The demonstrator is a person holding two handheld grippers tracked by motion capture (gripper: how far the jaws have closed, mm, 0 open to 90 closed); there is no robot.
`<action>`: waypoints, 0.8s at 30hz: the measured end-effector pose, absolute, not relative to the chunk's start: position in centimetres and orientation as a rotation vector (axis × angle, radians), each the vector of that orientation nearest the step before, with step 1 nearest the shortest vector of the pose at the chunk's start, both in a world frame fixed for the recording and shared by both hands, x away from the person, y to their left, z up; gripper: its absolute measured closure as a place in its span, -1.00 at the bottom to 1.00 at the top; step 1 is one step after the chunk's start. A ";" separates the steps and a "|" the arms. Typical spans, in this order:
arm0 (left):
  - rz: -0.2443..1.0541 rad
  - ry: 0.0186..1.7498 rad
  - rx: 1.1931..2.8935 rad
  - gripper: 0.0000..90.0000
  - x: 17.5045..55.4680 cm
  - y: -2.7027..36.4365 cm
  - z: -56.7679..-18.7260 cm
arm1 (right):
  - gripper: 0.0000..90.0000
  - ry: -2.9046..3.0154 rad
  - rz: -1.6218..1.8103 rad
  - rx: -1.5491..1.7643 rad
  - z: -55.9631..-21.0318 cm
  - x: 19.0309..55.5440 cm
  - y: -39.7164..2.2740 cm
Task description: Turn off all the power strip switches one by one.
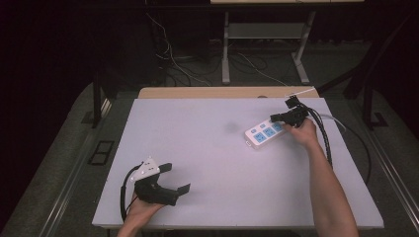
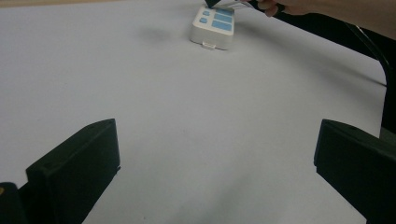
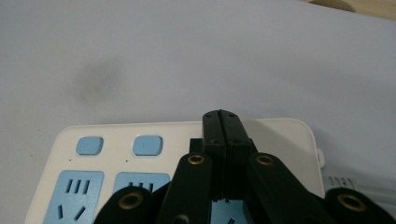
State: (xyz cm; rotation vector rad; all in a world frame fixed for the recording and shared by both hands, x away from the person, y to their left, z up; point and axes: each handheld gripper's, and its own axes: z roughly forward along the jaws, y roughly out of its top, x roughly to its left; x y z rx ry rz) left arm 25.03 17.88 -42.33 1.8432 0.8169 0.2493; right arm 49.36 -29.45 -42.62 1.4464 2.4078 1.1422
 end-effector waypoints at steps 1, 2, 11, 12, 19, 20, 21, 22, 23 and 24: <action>0.250 0.820 1.842 -1.00 25.0 17.9 -42.3 | 1.00 2.408 1.142 1.446 -42.6 49.4 -29.4; 0.250 0.821 1.841 -1.00 25.1 17.9 -42.4 | 1.00 2.404 1.144 1.444 -42.6 49.3 -29.4; 0.254 0.815 1.846 -1.00 25.0 17.8 -42.3 | 1.00 2.388 1.156 1.453 -42.9 49.2 -29.5; 0.255 0.815 1.846 -1.00 24.9 17.8 -42.3 | 1.00 2.381 1.169 1.453 -43.0 49.1 -29.6; 0.253 0.821 1.846 -1.00 25.0 17.9 -42.4 | 1.00 2.367 1.176 1.443 -43.0 48.9 -29.6; 0.253 0.821 1.846 -1.00 25.0 17.9 -42.4 | 1.00 2.369 1.172 1.440 -43.0 48.9 -29.5; 0.253 0.821 1.847 -1.00 25.1 17.9 -42.4 | 1.00 2.368 1.170 1.441 -43.0 48.9 -29.5; 0.253 0.821 1.848 -1.00 25.1 17.9 -42.4 | 1.00 2.366 1.170 1.442 -43.0 48.9 -29.5; 0.254 0.820 1.848 -1.00 25.1 17.9 -42.4 | 1.00 2.363 1.167 1.442 -43.0 48.9 -29.5; 0.255 0.820 1.850 -1.00 25.1 17.9 -42.4 | 1.00 2.359 1.166 1.448 -43.0 48.8 -29.5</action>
